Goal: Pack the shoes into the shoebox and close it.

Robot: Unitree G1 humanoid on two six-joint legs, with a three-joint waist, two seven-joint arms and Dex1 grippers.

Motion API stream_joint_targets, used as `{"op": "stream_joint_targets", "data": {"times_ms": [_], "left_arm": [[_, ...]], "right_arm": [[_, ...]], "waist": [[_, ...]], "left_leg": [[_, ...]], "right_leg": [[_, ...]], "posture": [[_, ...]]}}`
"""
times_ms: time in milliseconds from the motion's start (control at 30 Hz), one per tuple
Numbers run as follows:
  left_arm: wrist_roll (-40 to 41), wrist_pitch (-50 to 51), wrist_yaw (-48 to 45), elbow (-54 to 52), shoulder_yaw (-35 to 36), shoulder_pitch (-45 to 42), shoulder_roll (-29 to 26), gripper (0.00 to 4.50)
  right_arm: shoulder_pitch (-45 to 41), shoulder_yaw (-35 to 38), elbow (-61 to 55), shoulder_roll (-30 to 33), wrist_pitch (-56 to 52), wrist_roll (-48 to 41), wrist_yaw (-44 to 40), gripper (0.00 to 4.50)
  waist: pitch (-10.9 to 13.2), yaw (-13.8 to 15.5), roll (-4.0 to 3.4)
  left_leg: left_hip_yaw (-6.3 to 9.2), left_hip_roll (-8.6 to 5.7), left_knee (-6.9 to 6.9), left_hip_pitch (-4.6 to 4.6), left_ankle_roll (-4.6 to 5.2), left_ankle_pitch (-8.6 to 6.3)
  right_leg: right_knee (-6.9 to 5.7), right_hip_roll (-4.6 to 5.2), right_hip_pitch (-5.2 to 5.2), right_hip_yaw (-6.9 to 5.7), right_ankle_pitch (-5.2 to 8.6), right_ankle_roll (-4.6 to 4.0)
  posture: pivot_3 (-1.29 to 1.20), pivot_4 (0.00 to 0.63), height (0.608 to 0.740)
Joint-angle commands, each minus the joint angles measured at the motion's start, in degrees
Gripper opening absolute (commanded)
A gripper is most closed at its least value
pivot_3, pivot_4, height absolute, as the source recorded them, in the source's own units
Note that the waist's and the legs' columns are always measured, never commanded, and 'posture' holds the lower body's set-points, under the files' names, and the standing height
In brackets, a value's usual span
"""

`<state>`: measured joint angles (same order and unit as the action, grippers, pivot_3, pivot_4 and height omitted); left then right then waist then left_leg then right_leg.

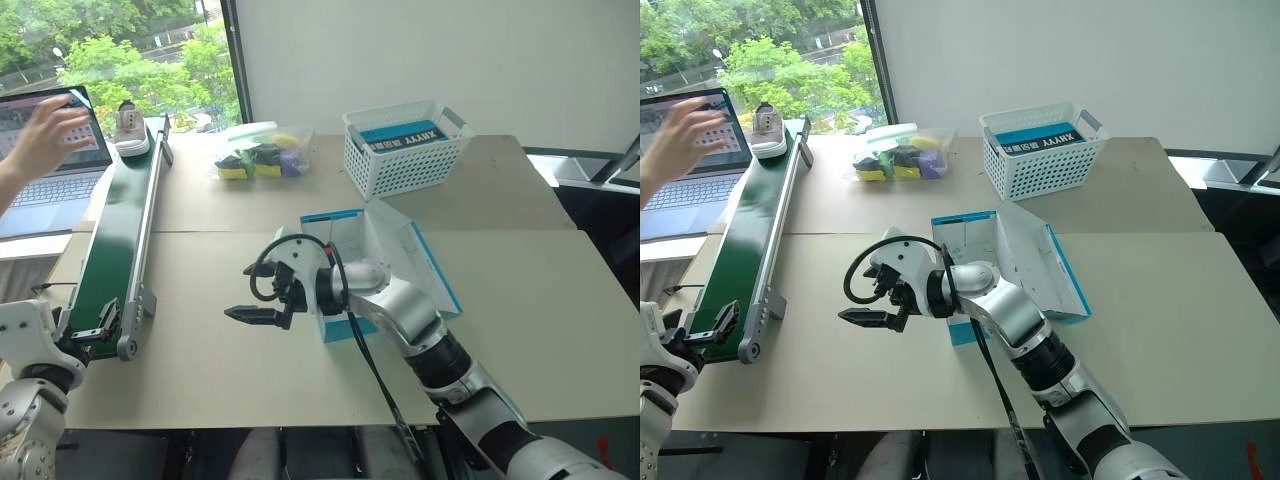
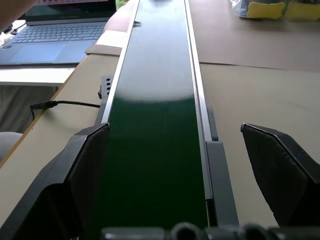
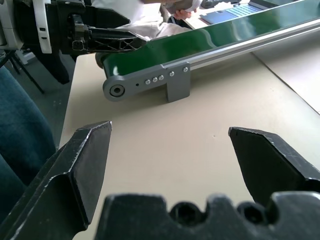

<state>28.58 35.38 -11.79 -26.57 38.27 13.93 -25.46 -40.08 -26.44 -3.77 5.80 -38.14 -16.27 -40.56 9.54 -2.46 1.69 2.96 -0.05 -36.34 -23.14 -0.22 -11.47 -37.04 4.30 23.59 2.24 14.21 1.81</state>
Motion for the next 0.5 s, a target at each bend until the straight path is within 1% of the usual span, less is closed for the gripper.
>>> {"op": "stream_joint_targets", "data": {"times_ms": [33, 267, 500], "left_arm": [[-1.0, -0.1, 0.3, 0.4, -0.7, -0.5, -0.6, 4.50], [-1.9, -0.2, 0.5, 1.9, -1.0, -0.5, -0.8, 4.50], [-2.6, -0.6, 1.2, 2.4, -1.0, -0.7, -0.6, 4.50]], "right_arm": [[-1.9, 2.1, 1.9, -1.8, 2.4, 1.7, 2.4, 4.44], [-1.6, 2.3, 2.4, -2.0, 2.4, 2.9, 2.4, 4.44], [-0.8, 2.2, 1.7, -2.1, 2.1, 3.9, 2.4, 4.44]], "waist": [[0.0, 0.0, 0.00], [0.0, 0.0, 0.00], [0.0, 0.0, 0.01]], "left_leg": [[0.00, 0.00, 0.02, 0.00, 0.00, 0.00], [0.02, 0.01, 0.04, -0.14, -0.01, 0.00], [0.02, 0.01, 0.04, -0.16, -0.01, 0.00]], "right_leg": [[0.00, 0.01, 0.02, 0.03, 0.00, 0.00], [-0.08, 0.02, 0.30, 0.13, -0.01, -0.01], [-0.08, 0.03, 0.35, 0.14, -0.03, -0.03]], "posture": [[0.00, 0.150, 0.739], [0.00, 0.150, 0.739], [0.00, 0.150, 0.739]]}}
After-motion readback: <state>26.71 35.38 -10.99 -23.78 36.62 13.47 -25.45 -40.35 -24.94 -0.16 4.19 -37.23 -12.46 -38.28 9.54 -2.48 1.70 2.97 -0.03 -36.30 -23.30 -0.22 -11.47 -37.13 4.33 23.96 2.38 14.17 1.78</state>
